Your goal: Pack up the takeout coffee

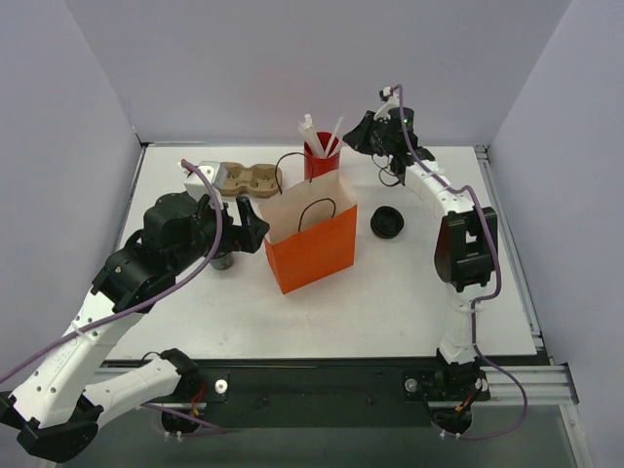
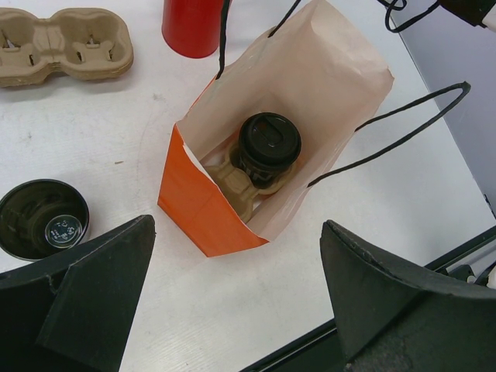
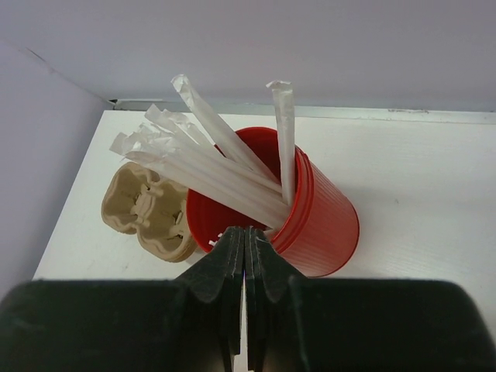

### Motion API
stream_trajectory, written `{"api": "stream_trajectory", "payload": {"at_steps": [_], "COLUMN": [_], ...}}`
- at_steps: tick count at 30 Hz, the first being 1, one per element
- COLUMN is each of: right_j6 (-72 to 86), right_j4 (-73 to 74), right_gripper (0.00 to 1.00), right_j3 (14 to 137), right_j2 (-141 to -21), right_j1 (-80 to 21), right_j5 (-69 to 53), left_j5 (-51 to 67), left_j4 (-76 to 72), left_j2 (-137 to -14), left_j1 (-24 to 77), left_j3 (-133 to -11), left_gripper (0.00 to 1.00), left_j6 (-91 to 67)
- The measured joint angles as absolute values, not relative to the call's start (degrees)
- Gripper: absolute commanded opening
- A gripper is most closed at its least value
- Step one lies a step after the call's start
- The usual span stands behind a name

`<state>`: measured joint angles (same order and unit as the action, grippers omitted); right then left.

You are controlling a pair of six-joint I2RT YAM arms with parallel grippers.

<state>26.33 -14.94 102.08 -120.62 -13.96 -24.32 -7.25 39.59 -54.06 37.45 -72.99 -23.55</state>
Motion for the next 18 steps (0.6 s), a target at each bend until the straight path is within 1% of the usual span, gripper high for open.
{"api": "stream_trajectory", "payload": {"at_steps": [3, 10, 18], "right_j6": [25.65, 22.46, 18.83], "right_j4": [-14.24, -9.13, -5.08], "right_gripper": [0.0, 0.0, 0.0], "right_j3": [102.52, 109.89, 111.81], "right_j2": [-119.59, -115.79, -108.75], "right_j1": [-13.96, -13.96, -14.85], "right_j5": [-24.29, -24.34, -24.32], "left_j5": [-7.25, -7.27, -7.31], "left_j4": [39.57, 38.74, 38.76], "left_j2": [-54.06, -52.9, -49.82], "left_j1": [37.45, 37.45, 37.45], "left_j3": [-72.97, -69.73, -67.2], "left_gripper": [0.97, 0.97, 0.97], "left_j6": [-23.55, -23.75, -23.79]}}
